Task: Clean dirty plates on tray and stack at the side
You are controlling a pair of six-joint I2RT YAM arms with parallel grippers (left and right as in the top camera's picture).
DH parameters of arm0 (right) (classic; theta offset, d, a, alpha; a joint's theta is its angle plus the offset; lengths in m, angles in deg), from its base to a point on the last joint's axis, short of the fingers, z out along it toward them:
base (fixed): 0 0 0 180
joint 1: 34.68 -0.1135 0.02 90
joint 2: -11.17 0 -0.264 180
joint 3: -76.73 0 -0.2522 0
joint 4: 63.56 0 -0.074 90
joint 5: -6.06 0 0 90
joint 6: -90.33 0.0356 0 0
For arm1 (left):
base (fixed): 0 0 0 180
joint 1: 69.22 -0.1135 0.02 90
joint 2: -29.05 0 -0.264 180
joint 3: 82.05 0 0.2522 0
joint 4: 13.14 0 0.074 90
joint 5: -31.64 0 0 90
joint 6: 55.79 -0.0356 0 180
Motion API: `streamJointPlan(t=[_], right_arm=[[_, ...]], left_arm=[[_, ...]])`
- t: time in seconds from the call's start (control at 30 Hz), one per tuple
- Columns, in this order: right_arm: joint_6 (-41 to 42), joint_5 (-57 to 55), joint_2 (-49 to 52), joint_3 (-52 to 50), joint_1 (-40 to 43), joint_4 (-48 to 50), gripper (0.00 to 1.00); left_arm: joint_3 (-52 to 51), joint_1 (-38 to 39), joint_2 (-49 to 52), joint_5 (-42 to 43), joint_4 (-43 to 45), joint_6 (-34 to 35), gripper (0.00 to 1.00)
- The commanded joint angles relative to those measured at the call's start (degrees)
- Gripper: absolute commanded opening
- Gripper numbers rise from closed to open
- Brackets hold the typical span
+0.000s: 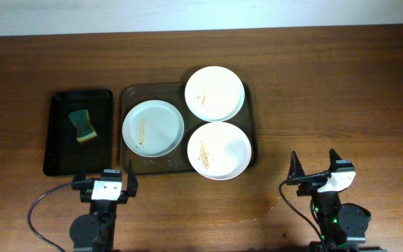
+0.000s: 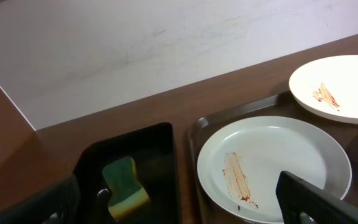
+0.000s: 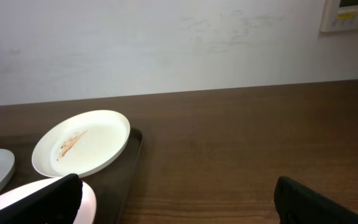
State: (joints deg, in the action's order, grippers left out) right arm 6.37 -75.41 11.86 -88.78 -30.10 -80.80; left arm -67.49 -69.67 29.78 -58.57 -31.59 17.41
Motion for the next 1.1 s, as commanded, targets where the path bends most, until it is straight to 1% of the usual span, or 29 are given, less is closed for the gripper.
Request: streamJointPlan(t=[0.0, 0.37, 0.53, 0.6, 0.77, 0.87, 1.0, 1.07], right_arm=[[0.37, 0.26, -0.37, -0.42, 0.33, -0.17, 0.98], [0.39, 0.35, -0.37, -0.42, 0.33, -0.13, 0.98], [0.42, 0.87, -0.39, -0.28, 0.33, -0.11, 0.98], [0.42, 1.22, -0.37, 0.59, 0.33, -0.13, 0.98], [0.39, 1.42, -0.02, 4.94, 0.33, -0.22, 0.98], [0.39, 3.17, 1.84, 8.68, 0.33, -1.46, 0.98], [0.37, 3.34, 7.65, 14.80, 0.33, -3.26, 0.98], [0.37, 3.45, 11.98, 18.58, 0.33, -4.50, 0.98]], left_arm=[[-0.28, -0.09, -0.44, -0.17, -0.11, -0.85, 0.99], [-0.26, -0.09, -0.39, 0.09, 0.31, -0.85, 0.99], [-0.26, -0.09, -0.39, 6.05, 4.96, -0.79, 0.99], [-0.26, -0.09, -0.39, 6.47, 6.82, -0.63, 0.99], [-0.09, -0.09, -0.35, 6.67, 9.99, -0.35, 0.99], [1.62, -0.11, 0.68, 6.67, 10.58, -0.37, 0.99], [5.95, -0.11, 5.84, 6.67, 10.51, -0.37, 0.99], [8.81, -0.09, 9.99, 6.69, 10.51, -0.37, 0.99]])
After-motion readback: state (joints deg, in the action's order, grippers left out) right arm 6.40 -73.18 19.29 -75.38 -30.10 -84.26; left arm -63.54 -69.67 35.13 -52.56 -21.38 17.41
